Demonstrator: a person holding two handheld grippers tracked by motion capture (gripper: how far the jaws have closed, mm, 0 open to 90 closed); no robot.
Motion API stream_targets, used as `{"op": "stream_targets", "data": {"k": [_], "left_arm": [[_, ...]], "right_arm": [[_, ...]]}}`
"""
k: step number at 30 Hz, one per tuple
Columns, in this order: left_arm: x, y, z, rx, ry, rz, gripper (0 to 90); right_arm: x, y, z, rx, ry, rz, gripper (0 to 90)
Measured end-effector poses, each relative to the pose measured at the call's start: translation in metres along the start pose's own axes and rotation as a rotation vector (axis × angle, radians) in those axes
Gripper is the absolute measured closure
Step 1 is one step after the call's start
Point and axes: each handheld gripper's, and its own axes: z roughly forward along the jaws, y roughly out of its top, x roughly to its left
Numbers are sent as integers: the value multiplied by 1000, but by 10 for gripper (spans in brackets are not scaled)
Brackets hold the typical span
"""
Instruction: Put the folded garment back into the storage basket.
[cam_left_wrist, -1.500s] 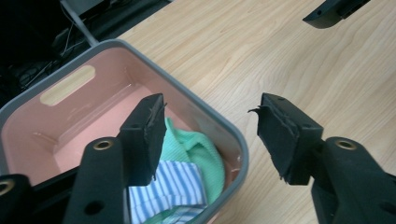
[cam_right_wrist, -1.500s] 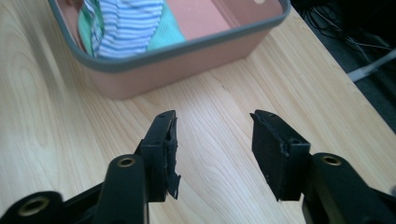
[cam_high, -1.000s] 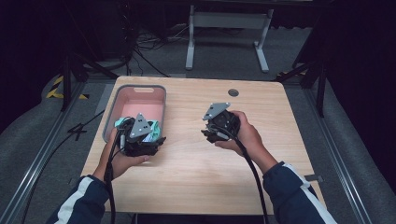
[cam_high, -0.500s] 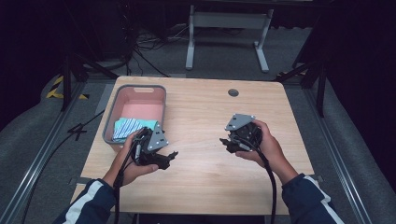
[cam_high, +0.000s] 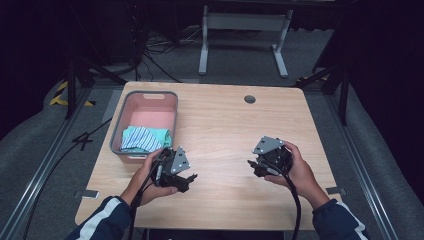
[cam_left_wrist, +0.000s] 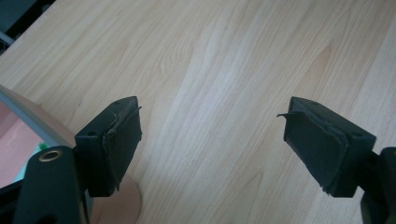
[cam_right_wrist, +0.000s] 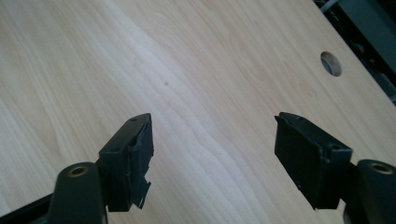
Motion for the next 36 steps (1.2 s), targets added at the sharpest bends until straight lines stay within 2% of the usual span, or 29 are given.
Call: {"op": "stream_targets", "data": {"k": [4, 6, 9, 13, 15, 18, 20, 21, 25, 27, 29, 30, 32, 33, 34, 36], "left_arm": [[-5, -6, 8, 20, -24, 6, 194], [-6, -10, 12, 42, -35, 17, 194], [-10, -16, 18, 48, -54, 26, 200], [-15, -23, 28, 63, -84, 28, 193], [-17, -25, 30, 64, -85, 31, 189], [-18, -29, 34, 54, -107, 22, 184], [-19, -31, 35, 47, -114, 12, 181], [-19, -34, 36, 39, -131, -2, 181], [-21, -41, 40, 62, -155, -25, 173], [-22, -45, 43, 74, -163, -23, 169], [-21, -49, 45, 60, -191, -62, 156], [-20, -50, 46, 59, -198, -87, 155], [-18, -53, 47, 46, -225, -109, 156], [-17, -58, 48, 12, -256, -115, 156], [-17, -58, 48, 12, -256, -115, 147], [-15, -63, 50, -19, -264, -122, 129]], "right_arm": [[5, -13, 2, 16, 13, -3, 281], [7, -20, 3, 21, 22, 9, 281], [9, -30, 4, 23, 33, 20, 280], [10, -45, 7, 22, 54, 52, 270], [9, -55, 9, 22, 63, 71, 261], [8, -69, 10, 11, 79, 105, 253], [8, -73, 10, 5, 87, 114, 253], [8, -80, 11, 9, 91, 128, 248], [5, -101, 12, -16, 119, 198, 235], [3, -109, 12, -41, 127, 255, 234], [2, -116, 12, -57, 138, 289, 225], [2, -118, 13, -56, 138, 287, 221], [2, -122, 14, -56, 143, 295, 217], [2, -126, 15, -57, 144, 304, 213], [2, -126, 15, -57, 144, 304, 213], [2, -130, 16, -64, 154, 311, 211]]}}
